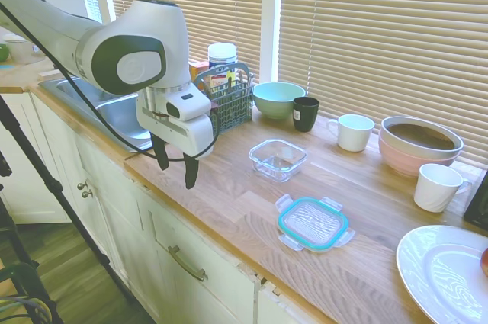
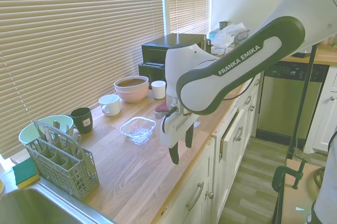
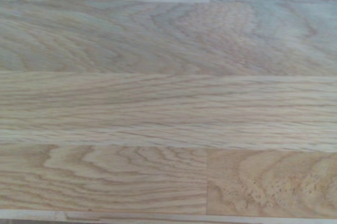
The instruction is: Cover the lid of the food container
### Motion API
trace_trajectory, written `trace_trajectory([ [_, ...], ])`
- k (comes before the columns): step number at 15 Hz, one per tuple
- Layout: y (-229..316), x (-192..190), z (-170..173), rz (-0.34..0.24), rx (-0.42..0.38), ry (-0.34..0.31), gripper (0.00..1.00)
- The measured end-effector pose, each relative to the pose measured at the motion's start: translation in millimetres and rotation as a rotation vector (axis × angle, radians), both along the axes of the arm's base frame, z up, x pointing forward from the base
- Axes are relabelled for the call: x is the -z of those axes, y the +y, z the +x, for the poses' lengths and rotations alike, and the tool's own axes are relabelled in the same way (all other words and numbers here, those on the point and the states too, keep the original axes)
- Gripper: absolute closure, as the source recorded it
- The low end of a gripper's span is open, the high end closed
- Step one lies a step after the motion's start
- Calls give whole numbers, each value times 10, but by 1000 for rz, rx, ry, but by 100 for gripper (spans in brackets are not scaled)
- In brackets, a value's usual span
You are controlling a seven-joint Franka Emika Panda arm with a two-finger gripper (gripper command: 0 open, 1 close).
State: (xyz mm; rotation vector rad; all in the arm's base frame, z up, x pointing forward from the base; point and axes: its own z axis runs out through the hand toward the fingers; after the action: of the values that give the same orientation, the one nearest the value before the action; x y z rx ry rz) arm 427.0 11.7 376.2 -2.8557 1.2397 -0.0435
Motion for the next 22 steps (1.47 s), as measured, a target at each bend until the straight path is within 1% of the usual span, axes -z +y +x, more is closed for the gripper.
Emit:
trace_trajectory([
  [3,-48,0,3,-5,3,1,0],
  [7,-323,-77,43,7,18,-15,0],
  [10,-597,-189,97,19,43,-41,0],
  [13,-1048,-168,178,59,62,-46,0],
  [15,-1296,-135,286,87,77,-41,0],
  [18,-1629,-196,441,118,97,-49,0],
  [22,-2231,-164,664,166,112,-42,0],
])
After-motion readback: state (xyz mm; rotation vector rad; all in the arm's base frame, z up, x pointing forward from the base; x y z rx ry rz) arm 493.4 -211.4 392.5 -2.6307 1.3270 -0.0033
